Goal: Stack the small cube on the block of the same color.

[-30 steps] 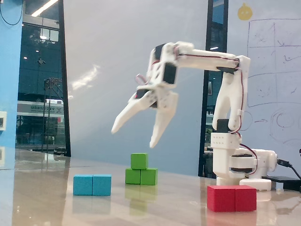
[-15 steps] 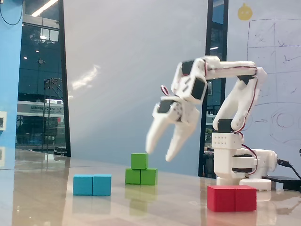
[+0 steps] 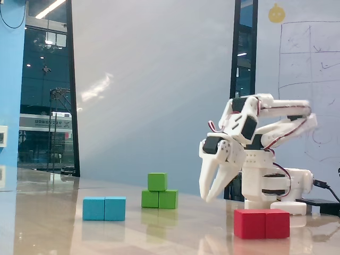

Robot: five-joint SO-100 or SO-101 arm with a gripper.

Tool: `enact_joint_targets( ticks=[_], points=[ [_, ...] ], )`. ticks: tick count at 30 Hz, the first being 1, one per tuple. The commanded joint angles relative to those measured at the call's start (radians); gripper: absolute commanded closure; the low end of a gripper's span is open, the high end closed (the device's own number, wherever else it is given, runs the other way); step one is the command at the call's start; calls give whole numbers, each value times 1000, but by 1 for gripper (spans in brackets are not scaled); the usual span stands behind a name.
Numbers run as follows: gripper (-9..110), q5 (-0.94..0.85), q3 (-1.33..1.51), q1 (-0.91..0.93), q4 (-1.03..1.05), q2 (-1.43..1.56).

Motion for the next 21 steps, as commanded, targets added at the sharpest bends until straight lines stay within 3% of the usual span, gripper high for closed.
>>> enact_joint_targets(
  ticks=[1, 14, 21],
  points=[
    [101, -2, 12, 5, 28, 133],
    [101, 6, 64, 6, 259, 465],
    [102, 8, 86, 41, 282, 552]
  ],
)
